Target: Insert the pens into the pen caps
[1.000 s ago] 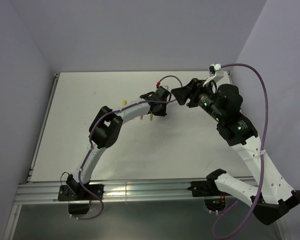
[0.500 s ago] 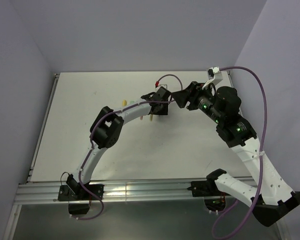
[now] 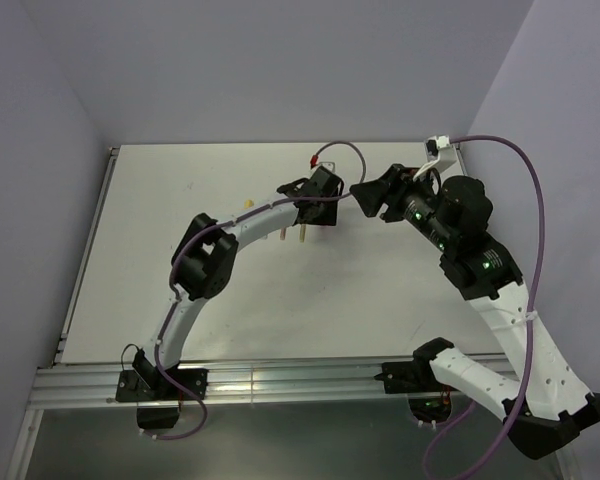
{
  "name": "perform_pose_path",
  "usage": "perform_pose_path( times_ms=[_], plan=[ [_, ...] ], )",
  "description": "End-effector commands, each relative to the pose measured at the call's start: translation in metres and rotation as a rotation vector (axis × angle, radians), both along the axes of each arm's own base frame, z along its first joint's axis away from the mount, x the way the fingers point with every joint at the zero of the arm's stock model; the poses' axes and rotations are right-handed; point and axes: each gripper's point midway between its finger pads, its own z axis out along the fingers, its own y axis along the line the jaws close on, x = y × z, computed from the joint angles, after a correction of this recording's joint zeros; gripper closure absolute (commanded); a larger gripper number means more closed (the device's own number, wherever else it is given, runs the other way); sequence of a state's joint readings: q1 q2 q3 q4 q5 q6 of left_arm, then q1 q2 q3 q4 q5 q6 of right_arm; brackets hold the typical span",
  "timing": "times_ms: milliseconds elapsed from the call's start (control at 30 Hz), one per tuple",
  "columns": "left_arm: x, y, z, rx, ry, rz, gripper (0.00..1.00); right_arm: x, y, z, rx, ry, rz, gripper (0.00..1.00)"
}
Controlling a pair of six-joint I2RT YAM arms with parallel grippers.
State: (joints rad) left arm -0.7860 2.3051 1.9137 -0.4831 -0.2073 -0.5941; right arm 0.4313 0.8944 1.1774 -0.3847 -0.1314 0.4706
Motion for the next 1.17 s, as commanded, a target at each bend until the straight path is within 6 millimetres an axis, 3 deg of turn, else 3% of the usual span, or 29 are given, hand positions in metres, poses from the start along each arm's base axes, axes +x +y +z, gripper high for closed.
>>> perform_pose_path(
  times_ms=[0, 133, 167, 233, 267, 300, 333, 433, 567, 700, 733, 933, 1133],
  plan=[
    [0.008, -0.008, 0.120, -0.131, -0.177, -0.043, 0.47, -0.012, -0.011, 0.032, 0.025, -0.072, -0.019, 0.33],
    [-0.011, 0.005, 0.179, -0.196, -0.228, -0.092, 0.47, -0.016, -0.022, 0.034, -0.007, -0.076, -0.061, 0.27],
    [-0.025, 0.018, 0.203, -0.221, -0.255, -0.101, 0.46, -0.014, -0.025, 0.033, -0.014, -0.067, -0.082, 0.25],
    [-0.044, 0.032, 0.227, -0.247, -0.279, -0.132, 0.44, -0.015, -0.028, 0.026, -0.031, -0.042, -0.092, 0.24],
    [-0.061, 0.050, 0.247, -0.271, -0.303, -0.138, 0.44, -0.016, -0.028, 0.026, -0.032, -0.044, -0.089, 0.20],
    [-0.070, 0.059, 0.255, -0.279, -0.317, -0.147, 0.43, -0.015, -0.027, 0.023, -0.038, -0.044, -0.083, 0.19],
    [-0.077, 0.070, 0.262, -0.284, -0.334, -0.145, 0.42, -0.014, -0.026, 0.021, -0.040, -0.040, -0.085, 0.08],
    [-0.113, 0.112, 0.290, -0.304, -0.402, -0.142, 0.41, -0.010, -0.023, 0.014, -0.060, -0.034, -0.068, 0.00],
    [-0.136, 0.153, 0.305, -0.289, -0.489, -0.117, 0.36, -0.005, -0.026, 0.010, -0.071, -0.034, -0.095, 0.00],
    [-0.146, 0.186, 0.309, -0.238, -0.583, -0.103, 0.33, -0.001, -0.029, 0.002, -0.085, -0.038, -0.116, 0.00],
    [-0.146, 0.194, 0.321, -0.257, -0.632, -0.084, 0.33, -0.001, -0.029, 0.001, -0.089, -0.035, -0.117, 0.00],
    [-0.147, 0.210, 0.314, -0.267, -0.689, -0.069, 0.33, 0.005, -0.024, -0.011, -0.122, -0.012, -0.094, 0.00],
    [-0.142, 0.208, 0.300, -0.272, -0.659, -0.083, 0.33, 0.007, -0.021, -0.012, -0.132, -0.007, -0.078, 0.00]
  ],
)
